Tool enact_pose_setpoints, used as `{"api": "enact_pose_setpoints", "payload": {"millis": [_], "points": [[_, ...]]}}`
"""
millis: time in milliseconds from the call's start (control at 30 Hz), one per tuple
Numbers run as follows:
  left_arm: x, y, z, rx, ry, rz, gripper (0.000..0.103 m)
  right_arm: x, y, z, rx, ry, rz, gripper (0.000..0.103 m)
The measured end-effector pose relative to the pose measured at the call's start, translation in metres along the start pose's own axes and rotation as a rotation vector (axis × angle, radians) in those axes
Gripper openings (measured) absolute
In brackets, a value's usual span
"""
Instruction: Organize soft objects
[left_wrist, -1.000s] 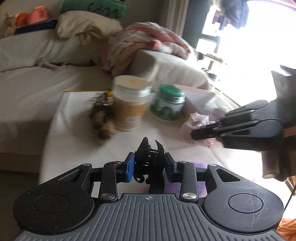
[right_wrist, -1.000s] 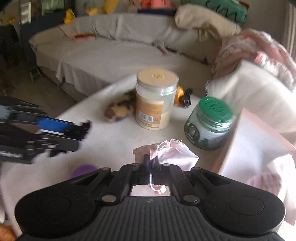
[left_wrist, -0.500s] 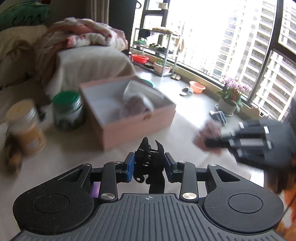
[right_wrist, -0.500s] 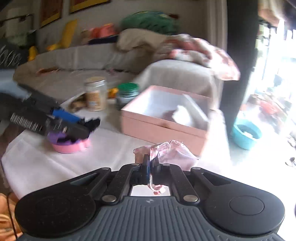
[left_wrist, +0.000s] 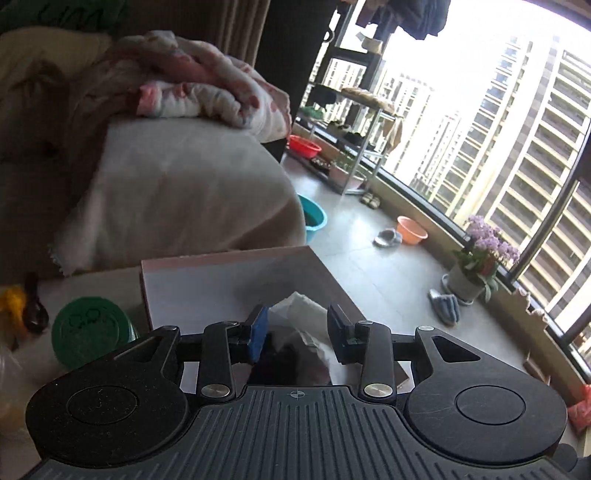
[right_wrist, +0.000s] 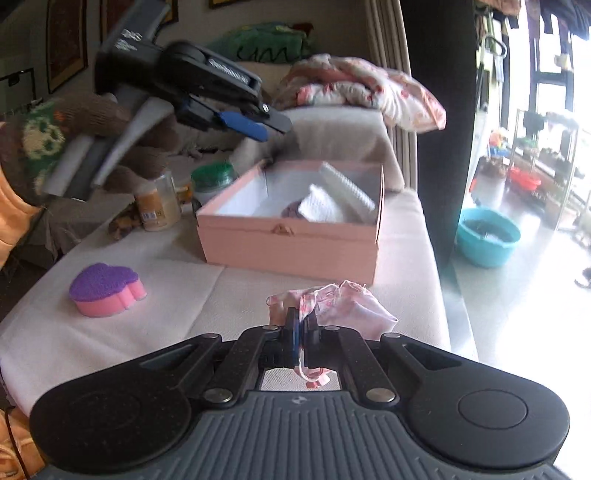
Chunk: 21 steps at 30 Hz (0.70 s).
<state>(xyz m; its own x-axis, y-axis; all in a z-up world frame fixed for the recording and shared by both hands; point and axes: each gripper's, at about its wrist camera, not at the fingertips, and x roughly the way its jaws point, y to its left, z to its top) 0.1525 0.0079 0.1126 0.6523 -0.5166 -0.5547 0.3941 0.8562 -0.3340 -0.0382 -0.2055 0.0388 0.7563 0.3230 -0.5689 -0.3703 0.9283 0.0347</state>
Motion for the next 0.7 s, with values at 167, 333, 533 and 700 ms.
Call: {"api": "enact_pose_setpoints", "payload": {"millis": [167,333,533,700], "points": [[-0.016,0.041,-0.014,-0.140,-0.093,-0.044,0.039,0.011,-0.005,0.010,-0.005,0.006,-0.014,0.002],[-0.066,0.052,-0.040,-0.062,-0.106,0.000,0.039,0.012,-0.008,0.077,-0.035,-0.119,0.024,0.002],[-0.119,0.068,-0.079,-0.001,-0.059,0.087,0.039,0.072,-0.014,0.205,0.003,-0.082,0.058,0.027],[-0.159,0.094,-0.104,0.019,-0.066,0.194,0.039,0.097,-0.006,0.222,0.064,-0.033,0.010,0.043]]}}
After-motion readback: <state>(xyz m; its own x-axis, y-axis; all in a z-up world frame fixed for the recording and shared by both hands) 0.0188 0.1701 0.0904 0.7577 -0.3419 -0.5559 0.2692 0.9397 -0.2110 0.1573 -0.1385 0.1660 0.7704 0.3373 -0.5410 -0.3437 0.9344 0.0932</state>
